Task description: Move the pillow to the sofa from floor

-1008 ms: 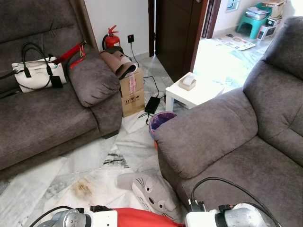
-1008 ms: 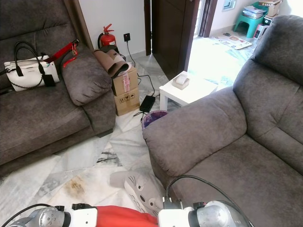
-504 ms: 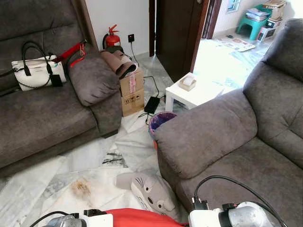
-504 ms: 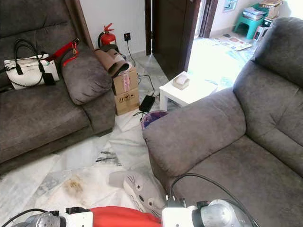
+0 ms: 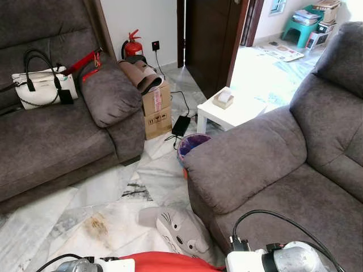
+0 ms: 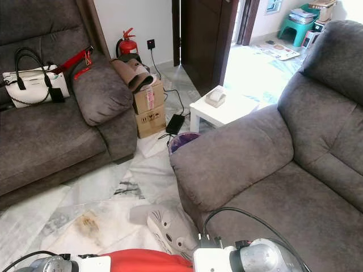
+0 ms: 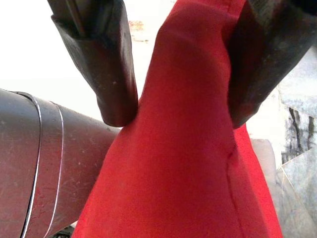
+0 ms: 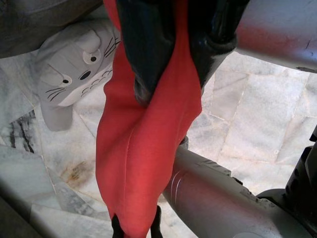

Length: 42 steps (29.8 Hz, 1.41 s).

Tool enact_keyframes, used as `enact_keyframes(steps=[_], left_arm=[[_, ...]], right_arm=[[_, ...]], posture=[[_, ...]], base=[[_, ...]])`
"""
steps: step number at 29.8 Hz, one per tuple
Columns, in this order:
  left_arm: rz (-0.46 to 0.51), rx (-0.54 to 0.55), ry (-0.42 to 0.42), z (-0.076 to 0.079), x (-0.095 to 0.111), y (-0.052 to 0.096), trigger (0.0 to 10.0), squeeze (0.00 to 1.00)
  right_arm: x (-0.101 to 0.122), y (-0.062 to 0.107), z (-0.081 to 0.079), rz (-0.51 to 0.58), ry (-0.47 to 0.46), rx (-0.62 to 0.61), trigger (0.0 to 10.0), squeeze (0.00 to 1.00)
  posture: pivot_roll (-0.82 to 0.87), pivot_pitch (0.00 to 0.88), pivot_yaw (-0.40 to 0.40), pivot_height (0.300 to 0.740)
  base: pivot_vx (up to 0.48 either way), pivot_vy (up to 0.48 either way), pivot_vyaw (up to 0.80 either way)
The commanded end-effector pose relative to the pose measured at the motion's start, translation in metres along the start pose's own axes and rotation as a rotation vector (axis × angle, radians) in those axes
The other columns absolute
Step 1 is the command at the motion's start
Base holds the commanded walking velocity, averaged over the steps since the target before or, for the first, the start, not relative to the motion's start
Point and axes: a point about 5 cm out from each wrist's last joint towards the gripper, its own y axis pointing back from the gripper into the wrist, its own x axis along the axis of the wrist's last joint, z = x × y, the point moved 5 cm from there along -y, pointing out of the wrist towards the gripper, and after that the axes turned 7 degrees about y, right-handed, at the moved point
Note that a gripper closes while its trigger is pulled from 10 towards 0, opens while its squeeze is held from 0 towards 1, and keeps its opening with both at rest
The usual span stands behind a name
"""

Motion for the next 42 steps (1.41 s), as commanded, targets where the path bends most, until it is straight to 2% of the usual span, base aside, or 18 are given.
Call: enact_keyframes(steps=[1, 16, 28, 42], left_arm=[[-0.048, -0.021, 0.003, 0.0064, -0.0135, 0.003, 0.0, 0.0], [-0.068, -0.054, -0.007, 0.0148, -0.0184, 0.0029, 0.0, 0.0], [-0.062, -0.066, 0.01, 0.0157, -0.0161, 0.0018, 0.0, 0.0], [-0.018, -0.024, 0.057, 0.0077, -0.0095, 0.0022, 0.0, 0.0]], right_arm=[[0.0202, 0.006, 0.0087, 0.067, 0.061, -0.031, 10.0, 0.0], [0.0195, 0.006, 0.0099, 0.061, 0.06, -0.041, 10.0, 0.0], [0.0174, 0.0036, 0.0112, 0.06, 0.049, -0.048, 10.0, 0.0], [0.0149, -0.0012, 0.0127, 0.069, 0.033, -0.065, 10.0, 0.0]], posture=[[0.01, 0.12, 0.018, 0.74], [0.01, 0.12, 0.018, 0.74], [0.01, 0.121, 0.019, 0.74], [0.02, 0.114, 0.025, 0.74]], base=[[0.0, 0.0, 0.0], [0.0, 0.0, 0.0], [0.0, 0.0, 0.0], [0.0, 0.0, 0.0]])
